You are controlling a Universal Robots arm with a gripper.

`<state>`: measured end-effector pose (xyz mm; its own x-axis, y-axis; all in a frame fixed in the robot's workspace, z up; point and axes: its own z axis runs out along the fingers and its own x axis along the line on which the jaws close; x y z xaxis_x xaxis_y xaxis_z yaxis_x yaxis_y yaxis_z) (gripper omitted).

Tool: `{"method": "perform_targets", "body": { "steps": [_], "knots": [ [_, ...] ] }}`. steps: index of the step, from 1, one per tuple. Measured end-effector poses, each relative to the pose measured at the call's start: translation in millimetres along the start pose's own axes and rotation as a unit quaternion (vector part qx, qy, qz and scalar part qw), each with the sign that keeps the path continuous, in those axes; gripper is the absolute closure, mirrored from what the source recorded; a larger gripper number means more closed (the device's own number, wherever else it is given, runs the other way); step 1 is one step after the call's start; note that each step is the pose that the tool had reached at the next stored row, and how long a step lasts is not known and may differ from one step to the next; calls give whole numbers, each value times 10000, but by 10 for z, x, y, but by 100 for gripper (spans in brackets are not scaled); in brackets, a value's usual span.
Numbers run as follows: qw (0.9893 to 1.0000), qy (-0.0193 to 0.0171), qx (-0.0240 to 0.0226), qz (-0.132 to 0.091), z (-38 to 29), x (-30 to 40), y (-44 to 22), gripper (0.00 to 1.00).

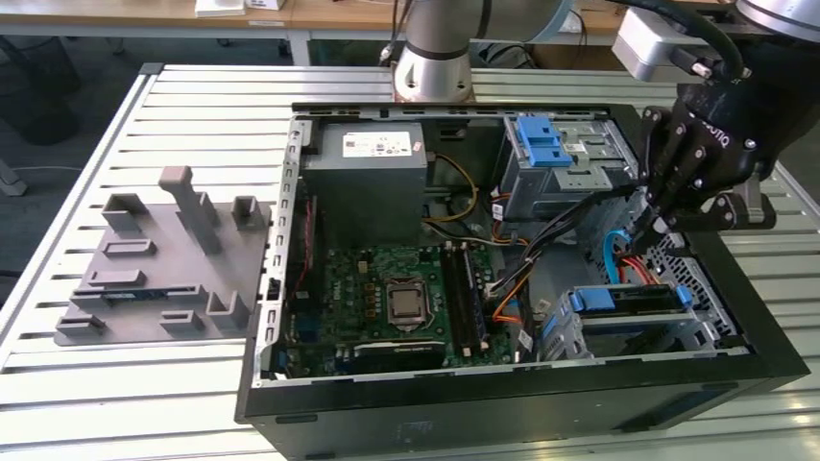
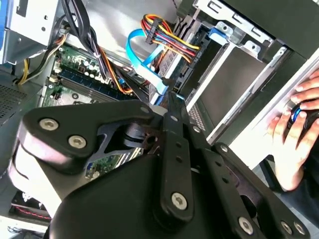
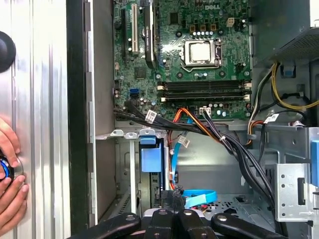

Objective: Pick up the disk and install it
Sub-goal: 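Insert the second disk wire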

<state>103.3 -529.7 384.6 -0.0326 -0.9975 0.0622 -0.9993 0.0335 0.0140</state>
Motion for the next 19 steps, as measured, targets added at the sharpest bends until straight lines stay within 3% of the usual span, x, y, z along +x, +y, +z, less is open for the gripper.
{"method": "perform_targets", "body": {
  "steps": [1,2,19],
  "knots": [
    [10000,1,-1,0,-2,-11,0,89],
    [10000,1,-24,-2,-10,-163,-6,82],
    [10000,2,-25,-2,-11,-167,-6,81]
  ]
}}
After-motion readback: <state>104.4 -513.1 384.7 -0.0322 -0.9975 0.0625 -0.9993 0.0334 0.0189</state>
